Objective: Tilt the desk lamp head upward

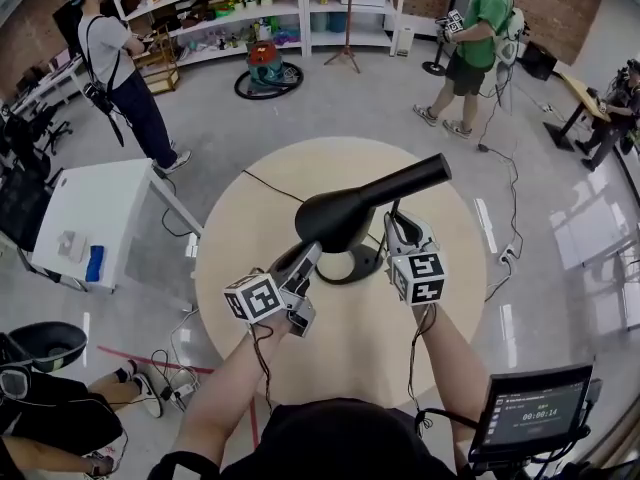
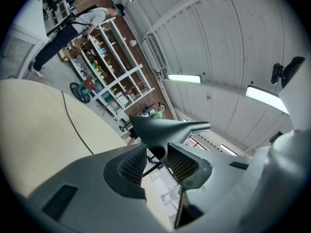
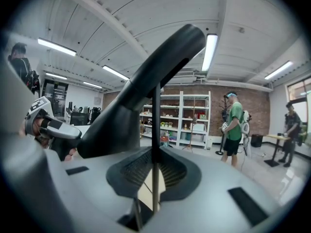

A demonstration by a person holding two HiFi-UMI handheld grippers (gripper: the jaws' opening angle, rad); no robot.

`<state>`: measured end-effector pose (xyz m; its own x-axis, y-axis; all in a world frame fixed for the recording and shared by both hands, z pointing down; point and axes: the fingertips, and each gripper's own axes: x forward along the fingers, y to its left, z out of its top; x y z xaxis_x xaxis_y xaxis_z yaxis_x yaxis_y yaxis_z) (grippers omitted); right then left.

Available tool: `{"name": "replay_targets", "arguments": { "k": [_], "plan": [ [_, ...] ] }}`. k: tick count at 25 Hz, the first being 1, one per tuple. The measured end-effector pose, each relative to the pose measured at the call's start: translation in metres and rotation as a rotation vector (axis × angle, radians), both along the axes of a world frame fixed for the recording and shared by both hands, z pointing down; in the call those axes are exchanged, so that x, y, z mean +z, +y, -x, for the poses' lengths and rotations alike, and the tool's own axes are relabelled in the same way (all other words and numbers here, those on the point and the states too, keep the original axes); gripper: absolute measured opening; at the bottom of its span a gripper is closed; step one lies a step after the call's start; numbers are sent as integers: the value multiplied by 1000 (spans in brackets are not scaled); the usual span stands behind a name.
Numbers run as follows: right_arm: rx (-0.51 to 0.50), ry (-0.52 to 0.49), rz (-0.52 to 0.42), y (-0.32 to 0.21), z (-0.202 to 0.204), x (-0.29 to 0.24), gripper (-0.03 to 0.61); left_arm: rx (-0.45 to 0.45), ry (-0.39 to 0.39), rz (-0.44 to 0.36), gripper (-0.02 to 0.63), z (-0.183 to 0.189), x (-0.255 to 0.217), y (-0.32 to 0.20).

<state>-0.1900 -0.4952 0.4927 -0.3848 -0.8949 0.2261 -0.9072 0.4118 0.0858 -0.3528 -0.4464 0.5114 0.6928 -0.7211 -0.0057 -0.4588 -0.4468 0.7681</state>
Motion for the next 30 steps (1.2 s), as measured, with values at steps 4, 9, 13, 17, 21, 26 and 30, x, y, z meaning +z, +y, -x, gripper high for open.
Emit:
{"name": "replay_targets", "arguments": {
  "k": [4, 9, 13, 17, 21, 26, 30],
  "plan": [
    [3, -2, -3, 1, 4, 0, 43, -5, -19, -17, 141, 10, -7, 1],
    [9, -12, -17, 2, -4, -12, 43, -18, -52, -46, 141, 10, -31, 3],
    [10, -12, -17, 4, -5, -13, 43, -25, -58, -60, 141, 12, -42, 3],
    [13, -15, -20, 2, -6, -12, 43, -39, -73, -80, 141, 19, -49, 2],
    [13, -22, -28, 0, -5, -12, 43, -48, -89, -99, 141, 26, -63, 1],
    [11, -21, -29, -1, -7, -12, 43, -65, -175, -183, 141, 30, -80, -3],
    [17, -19, -26, -1, -11, -10, 43, -66, -229, -228, 141, 30, -91, -5]
  ]
}}
